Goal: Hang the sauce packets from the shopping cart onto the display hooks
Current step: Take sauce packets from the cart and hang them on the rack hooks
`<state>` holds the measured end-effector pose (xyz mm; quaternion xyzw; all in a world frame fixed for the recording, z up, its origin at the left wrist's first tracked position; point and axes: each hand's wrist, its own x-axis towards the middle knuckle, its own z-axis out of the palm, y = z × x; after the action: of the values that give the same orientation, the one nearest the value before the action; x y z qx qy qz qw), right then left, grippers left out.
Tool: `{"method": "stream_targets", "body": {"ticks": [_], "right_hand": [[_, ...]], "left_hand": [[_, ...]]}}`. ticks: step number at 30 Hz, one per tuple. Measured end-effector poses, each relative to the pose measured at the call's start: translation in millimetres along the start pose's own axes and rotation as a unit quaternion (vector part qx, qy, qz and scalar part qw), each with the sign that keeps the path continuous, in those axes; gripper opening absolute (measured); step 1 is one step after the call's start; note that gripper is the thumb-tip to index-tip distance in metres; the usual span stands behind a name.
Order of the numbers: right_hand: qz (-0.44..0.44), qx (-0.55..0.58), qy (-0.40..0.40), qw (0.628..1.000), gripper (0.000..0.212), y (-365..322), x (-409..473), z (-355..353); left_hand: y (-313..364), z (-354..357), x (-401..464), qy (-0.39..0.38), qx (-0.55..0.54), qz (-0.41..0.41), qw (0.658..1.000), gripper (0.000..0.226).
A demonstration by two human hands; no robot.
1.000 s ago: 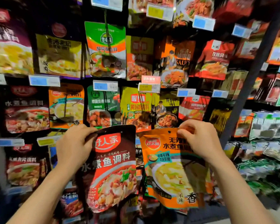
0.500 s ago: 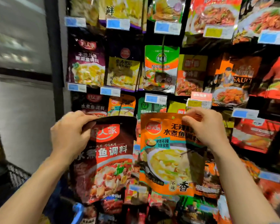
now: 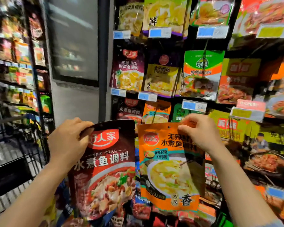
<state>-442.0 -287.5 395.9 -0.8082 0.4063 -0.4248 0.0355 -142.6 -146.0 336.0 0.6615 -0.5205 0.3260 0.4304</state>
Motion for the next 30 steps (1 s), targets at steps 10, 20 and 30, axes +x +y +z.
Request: {"method": "stream_targets", "body": {"ticks": [10, 20, 30], "right_hand": [[-0.026, -0.037, -0.057, 0.997, 0.016, -10, 9, 58], [-0.01, 0.034, 0.003, 0.999, 0.01, 20, 57, 109], [-0.008, 0.105, 0.025, 0.994, 0.013, 88, 141, 174]], "left_hand": [[-35, -1, -16, -0.042, 0.037, -0.005, 0.998, 0.025], [-51, 66, -6, -0.068, 0.054, -0.051, 0.995, 0.025], [-52, 153, 36, -0.065, 0.063, -0.103, 0.991, 0.015]]}}
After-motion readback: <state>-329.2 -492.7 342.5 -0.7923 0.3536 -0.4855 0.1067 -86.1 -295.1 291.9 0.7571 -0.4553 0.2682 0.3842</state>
